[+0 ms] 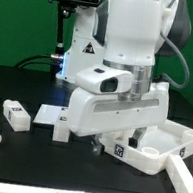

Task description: Assemble desk

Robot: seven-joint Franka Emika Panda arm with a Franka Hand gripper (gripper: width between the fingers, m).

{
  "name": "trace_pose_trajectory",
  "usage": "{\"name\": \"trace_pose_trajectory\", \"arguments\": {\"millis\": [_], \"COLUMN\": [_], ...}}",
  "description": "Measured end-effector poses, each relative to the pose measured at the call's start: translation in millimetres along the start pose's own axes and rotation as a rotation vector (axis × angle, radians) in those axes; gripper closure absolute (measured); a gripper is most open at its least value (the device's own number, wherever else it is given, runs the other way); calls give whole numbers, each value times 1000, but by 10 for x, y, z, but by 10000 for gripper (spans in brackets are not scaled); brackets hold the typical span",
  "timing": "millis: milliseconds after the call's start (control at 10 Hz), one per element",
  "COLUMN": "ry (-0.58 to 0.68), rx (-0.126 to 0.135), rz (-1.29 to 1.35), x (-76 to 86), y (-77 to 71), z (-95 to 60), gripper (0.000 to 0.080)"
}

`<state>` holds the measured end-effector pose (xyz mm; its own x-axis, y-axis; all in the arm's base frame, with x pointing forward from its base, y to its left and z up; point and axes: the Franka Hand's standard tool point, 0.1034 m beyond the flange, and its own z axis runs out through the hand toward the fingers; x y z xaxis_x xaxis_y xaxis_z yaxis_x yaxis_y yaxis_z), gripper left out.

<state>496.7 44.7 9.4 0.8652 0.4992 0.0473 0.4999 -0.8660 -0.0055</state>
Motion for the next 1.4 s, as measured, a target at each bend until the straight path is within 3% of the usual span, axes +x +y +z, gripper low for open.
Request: {"name": "trace_pose_trajectory", "arguments": {"millis": [100,400,500,600,1000,1100,1400], "ry": [1,0,-1,-7,-13,-21,-56], "rx": [0,1,1,3,2,5,52], "rz": [-3,-3,-3,-8,3,49,175], "x": [9,5,4,-23,-105,-171,-275], "y": [-15,-18,-19,-20,-12,-3,85], "z": [-2,3,4,8,-56,-165,-671], "gripper": [151,550,550,719,742,742,748]}}
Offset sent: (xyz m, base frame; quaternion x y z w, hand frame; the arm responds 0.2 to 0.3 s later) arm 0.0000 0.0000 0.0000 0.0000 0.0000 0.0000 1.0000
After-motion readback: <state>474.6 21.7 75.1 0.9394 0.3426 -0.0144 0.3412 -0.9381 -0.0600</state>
